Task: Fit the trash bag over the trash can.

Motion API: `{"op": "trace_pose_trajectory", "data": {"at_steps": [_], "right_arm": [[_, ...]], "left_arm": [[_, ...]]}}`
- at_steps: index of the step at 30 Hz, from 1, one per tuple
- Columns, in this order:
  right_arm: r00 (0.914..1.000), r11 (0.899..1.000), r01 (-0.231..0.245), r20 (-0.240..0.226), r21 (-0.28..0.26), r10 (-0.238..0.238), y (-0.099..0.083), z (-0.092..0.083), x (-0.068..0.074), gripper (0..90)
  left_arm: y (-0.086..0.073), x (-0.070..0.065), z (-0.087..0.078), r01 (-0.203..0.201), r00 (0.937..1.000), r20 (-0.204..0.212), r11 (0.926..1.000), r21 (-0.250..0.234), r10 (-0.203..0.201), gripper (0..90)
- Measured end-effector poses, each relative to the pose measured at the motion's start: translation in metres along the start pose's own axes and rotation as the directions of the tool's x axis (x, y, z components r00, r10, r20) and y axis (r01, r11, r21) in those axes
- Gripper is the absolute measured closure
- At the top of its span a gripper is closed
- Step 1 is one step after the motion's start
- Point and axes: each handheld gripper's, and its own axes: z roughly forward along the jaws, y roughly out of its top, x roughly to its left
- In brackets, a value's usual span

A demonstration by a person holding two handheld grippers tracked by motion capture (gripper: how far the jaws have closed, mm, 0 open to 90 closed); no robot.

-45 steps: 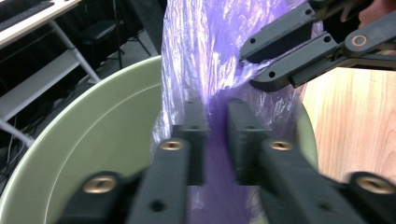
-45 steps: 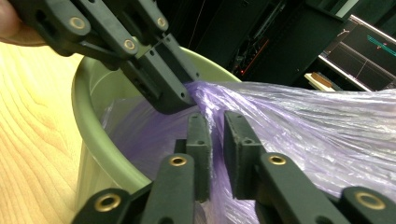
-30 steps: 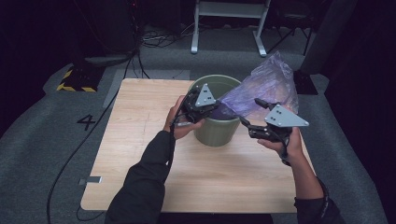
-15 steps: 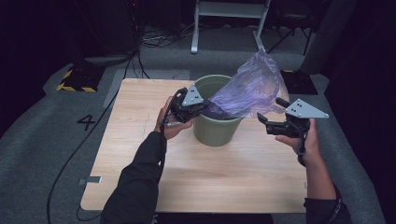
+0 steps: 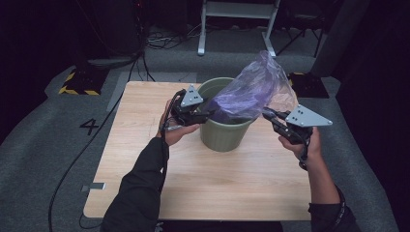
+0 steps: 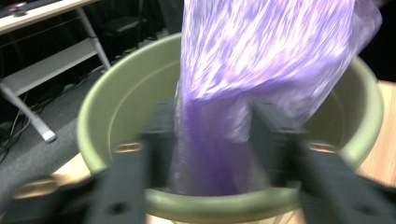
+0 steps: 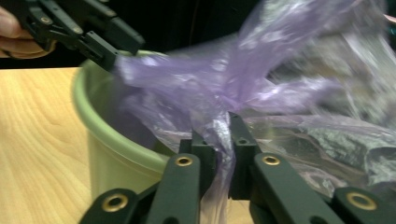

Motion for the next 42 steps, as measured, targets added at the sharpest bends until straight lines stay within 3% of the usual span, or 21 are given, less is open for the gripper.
{"op": "trace_pose_trajectory", "data": {"at_steps": [3, 6, 11, 16, 20, 23, 24, 25, 28, 30, 33, 34, 37, 42], "right_arm": [[0.9983, 0.999, 0.054, -0.022, 0.0, -0.054, 0.008, 0.001, 0.012, 86.4], [0.9941, 0.995, 0.099, -0.046, 0.007, -0.098, 0.012, 0.003, 0.023, 86.4], [0.9859, 0.989, 0.147, -0.084, 0.029, -0.144, 0.012, 0.01, 0.037, 85.5], [0.9787, 0.985, 0.168, -0.127, 0.044, -0.161, 0.008, 0.017, 0.048, 84.8], [0.9753, 0.984, 0.173, -0.147, 0.042, -0.165, 0.006, 0.02, 0.055, 84.8], [0.9726, 0.981, 0.188, -0.147, 0.043, -0.18, 0.004, 0.02, 0.059, 84.8], [0.9725, 0.982, 0.185, -0.152, 0.044, -0.176, 0.003, 0.02, 0.06, 84.8], [0.9714, 0.981, 0.188, -0.156, 0.044, -0.179, 0.003, 0.02, 0.061, 84.6], [0.968, 0.977, 0.205, -0.158, 0.051, -0.195, 0.001, 0.02, 0.065, 83.9], [0.968, 0.977, 0.206, -0.157, 0.049, -0.196, -0.001, 0.019, 0.067, 83.4], [0.9699, 0.98, 0.197, -0.154, 0.039, -0.189, -0.004, 0.016, 0.068, 83.1], [0.9718, 0.981, 0.189, -0.15, 0.034, -0.182, -0.006, 0.014, 0.068, 82.8], [0.9749, 0.985, 0.169, -0.151, 0.026, -0.163, -0.012, 0.009, 0.068, 82.8], [0.9805, 0.991, 0.131, -0.15, 0.014, -0.128, -0.022, 0.002, 0.068, 83.4]], "left_arm": [[0.01, -0.011, -0.01, -0.011, 0.9999, 0.001, 0.9988, -0.048, 0.011, 27.8], [0.021, -0.024, -0.018, -0.028, 0.9993, 0.023, 0.9957, -0.088, 0.031, 25.1], [0.032, -0.039, -0.022, -0.02, 0.9963, 0.08, 0.9915, -0.129, 0.03, 22.6], [0.042, -0.06, -0.015, -0.059, 0.9928, 0.095, 0.989, -0.136, 0.072, 20.2], [0.053, -0.077, -0.003, -0.065, 0.9906, 0.112, 0.9905, -0.121, 0.079, 19.8], [0.058, -0.087, 0.008, -0.07, 0.9914, 0.104, 0.993, -0.095, 0.08, 19.8], [0.059, -0.09, 0.011, -0.082, 0.9932, 0.075, 0.9923, -0.093, 0.089, 20.0], [0.06, -0.094, 0.015, -0.096, 0.9943, 0.037, 0.9922, -0.079, 0.1, 23.3], [0.061, -0.097, 0.026, -0.117, 0.9931, -0.002, 0.9927, -0.028, 0.117, 40.9], [0.059, -0.094, 0.032, -0.143, 0.9897, -0.001, 0.9897, 0.01, 0.143, 58.1], [0.053, -0.086, 0.031, -0.17, 0.9852, -0.02, 0.985, 0.03, 0.171, 83.0], [0.052, -0.083, 0.029, -0.157, 0.9874, -0.015, 0.9872, 0.026, 0.158, 88.1], [0.047, -0.072, 0.02, -0.113, 0.9936, -0.011, 0.9936, 0.014, 0.113, 89.3], [0.035, -0.058, -0.007, -0.094, 0.9954, -0.021, 0.9955, -0.016, 0.093, 89.3]]}}
